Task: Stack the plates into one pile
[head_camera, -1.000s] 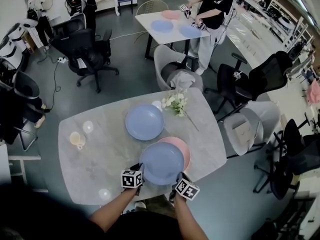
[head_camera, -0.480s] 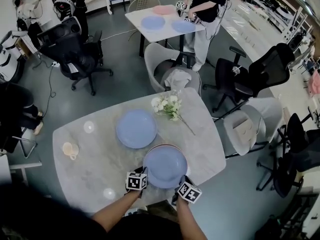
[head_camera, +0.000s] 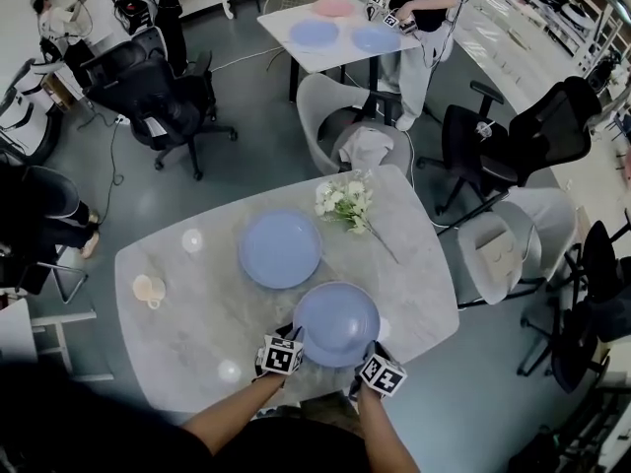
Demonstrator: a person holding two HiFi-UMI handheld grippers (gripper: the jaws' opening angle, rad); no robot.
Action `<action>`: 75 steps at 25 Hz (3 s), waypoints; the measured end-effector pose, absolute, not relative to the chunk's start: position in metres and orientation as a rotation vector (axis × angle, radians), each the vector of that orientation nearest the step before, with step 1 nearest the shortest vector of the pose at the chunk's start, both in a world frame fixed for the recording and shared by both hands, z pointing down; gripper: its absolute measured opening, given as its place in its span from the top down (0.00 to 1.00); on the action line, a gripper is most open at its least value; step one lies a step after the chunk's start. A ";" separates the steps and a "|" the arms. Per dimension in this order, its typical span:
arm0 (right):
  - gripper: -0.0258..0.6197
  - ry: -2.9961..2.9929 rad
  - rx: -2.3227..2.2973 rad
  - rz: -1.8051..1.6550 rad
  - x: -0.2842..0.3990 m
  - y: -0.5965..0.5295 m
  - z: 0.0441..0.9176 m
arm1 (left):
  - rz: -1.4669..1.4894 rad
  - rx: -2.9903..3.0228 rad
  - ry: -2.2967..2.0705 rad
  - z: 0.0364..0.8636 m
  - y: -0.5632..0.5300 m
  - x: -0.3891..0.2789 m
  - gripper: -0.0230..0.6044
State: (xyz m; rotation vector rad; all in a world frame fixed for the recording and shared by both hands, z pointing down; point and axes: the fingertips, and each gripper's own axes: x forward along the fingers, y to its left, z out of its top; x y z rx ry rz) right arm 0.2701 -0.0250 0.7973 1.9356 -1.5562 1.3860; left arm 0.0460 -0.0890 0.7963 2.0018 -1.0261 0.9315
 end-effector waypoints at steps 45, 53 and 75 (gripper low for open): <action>0.79 -1.765 1.671 1.104 0.271 0.003 0.745 | 0.510 2.075 -1.120 0.727 -0.018 -0.012 0.93; 0.79 -1.798 1.634 1.033 0.262 0.032 0.720 | 0.422 1.960 -1.171 0.730 0.058 -0.050 0.93; 0.80 -1.876 1.340 1.180 0.278 -0.075 0.787 | 0.487 1.737 -1.308 0.780 -0.040 0.012 0.93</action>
